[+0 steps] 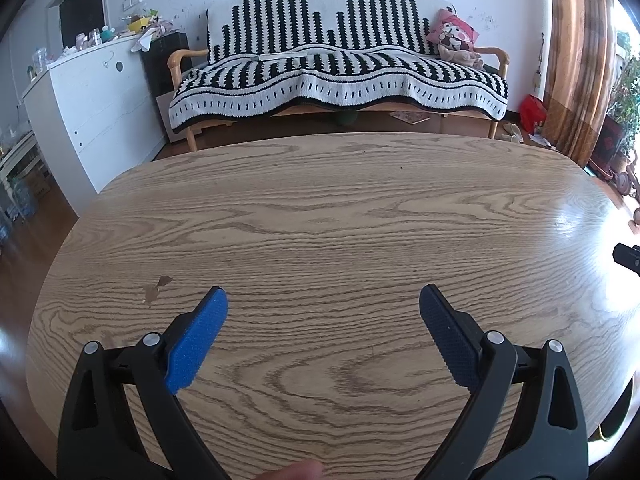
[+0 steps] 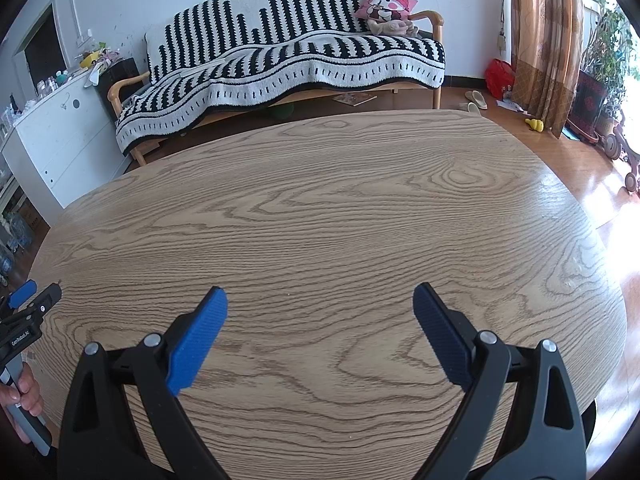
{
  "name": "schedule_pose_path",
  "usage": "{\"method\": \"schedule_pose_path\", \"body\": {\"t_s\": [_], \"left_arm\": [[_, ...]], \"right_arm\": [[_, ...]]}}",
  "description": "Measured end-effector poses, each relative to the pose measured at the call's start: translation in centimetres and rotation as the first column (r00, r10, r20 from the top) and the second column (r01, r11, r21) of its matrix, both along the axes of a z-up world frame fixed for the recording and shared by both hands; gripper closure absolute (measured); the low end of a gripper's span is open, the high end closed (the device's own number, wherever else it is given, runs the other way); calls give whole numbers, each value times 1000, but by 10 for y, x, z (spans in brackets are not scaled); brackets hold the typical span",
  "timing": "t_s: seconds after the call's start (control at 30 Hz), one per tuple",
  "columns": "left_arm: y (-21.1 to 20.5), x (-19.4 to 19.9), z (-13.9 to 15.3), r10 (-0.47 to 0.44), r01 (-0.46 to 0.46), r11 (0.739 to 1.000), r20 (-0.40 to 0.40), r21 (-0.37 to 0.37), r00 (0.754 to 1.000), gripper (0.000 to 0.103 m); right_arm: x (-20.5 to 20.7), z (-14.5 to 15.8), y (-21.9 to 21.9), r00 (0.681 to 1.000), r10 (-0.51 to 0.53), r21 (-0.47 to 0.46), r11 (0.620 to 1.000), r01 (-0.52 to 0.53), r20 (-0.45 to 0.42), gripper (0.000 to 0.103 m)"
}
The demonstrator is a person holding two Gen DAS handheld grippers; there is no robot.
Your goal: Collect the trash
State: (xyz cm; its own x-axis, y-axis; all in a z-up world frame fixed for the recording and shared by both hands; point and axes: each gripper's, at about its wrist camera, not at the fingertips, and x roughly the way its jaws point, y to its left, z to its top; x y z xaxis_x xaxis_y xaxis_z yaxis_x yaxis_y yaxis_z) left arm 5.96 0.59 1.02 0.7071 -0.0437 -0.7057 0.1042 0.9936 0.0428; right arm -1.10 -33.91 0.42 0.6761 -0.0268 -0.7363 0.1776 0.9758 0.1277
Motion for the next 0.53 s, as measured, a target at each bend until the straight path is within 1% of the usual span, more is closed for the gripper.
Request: {"method": "schedule_pose_path", "body": {"t_s": [0.23, 0.53], "left_arm": [[-1, -3, 3, -14, 14, 1000, 24, 11, 1000, 8], [1, 0, 4, -16, 16, 1000, 4, 5, 1000, 8]], "right_arm": [[0, 0, 1, 1000, -1, 1, 1000, 1, 0, 12], [1, 0, 0, 1000, -2, -2, 1000, 2, -1, 12]]}}
